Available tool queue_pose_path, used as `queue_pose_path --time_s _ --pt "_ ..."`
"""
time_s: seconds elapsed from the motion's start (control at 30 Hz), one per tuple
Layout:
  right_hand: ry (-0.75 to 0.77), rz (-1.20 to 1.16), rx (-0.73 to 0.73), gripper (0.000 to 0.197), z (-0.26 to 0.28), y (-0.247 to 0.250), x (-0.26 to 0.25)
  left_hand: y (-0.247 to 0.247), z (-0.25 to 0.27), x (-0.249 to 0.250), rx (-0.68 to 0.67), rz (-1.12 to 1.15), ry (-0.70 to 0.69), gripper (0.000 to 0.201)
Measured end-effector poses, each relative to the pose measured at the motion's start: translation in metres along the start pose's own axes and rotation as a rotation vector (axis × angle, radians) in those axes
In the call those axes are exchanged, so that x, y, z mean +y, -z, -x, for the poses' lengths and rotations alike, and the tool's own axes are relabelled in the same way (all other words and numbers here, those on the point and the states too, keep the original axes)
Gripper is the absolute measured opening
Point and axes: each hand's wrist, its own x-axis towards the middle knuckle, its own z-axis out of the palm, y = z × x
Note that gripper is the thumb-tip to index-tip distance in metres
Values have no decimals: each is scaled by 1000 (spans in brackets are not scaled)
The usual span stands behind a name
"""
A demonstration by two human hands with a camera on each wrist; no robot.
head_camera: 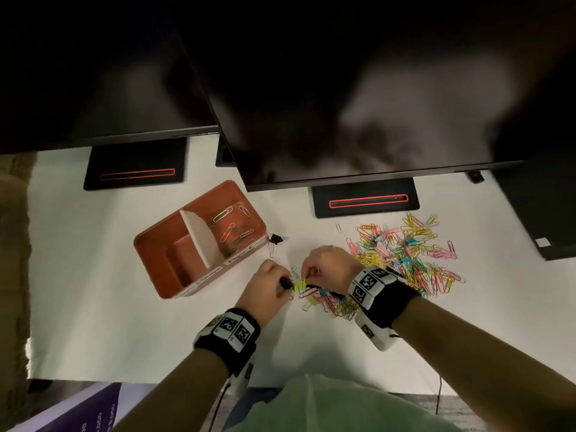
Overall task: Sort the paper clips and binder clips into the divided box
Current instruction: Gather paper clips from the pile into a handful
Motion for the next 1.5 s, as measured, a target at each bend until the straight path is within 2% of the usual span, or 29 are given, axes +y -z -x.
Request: queue_pose_path --time_s 0.17,0.3,0.37,0.43,0.53,0.63,0.87,1.03,1.17,1.23,1.4,1.5 --pt "-15 -63 130 13 -6 14 10 11 0 -4 194 135 44 24" --pt "-70 -97 205 13 -17 23 13 14 4 -5 247 104 63 36" --pt "-116 -91 193 21 -21 25 14 12 10 -7 248 57 39 45" --pt "-141 -86 188 26 -22 24 17 7 19 -10 245 10 -3 42" --pt "-144 -35 121 24 -16 21 23 -2 28 -13 135 -63 -26 29" --pt "-146 55 72 26 -10 14 21 -13 26 -15 56 -83 -20 31" --pt "-217 103 105 21 -12 6 18 -24 10 -13 128 -51 9 5" --pt "-210 157 89 18 -11 10 21 -23 10 -11 108 -28 21 3" --pt "-201 182 76 17 -7 12 21 -21 2 -3 160 103 132 27" --pt "-194 192 75 18 -7 12 18 -22 -4 1 186 100 169 30" --pt "-181 233 8 19 -12 11 10 -27 -11 6 222 -15 129 5" --pt "-138 259 -31 19 -10 10 9 -30 -12 7 220 -71 95 8"
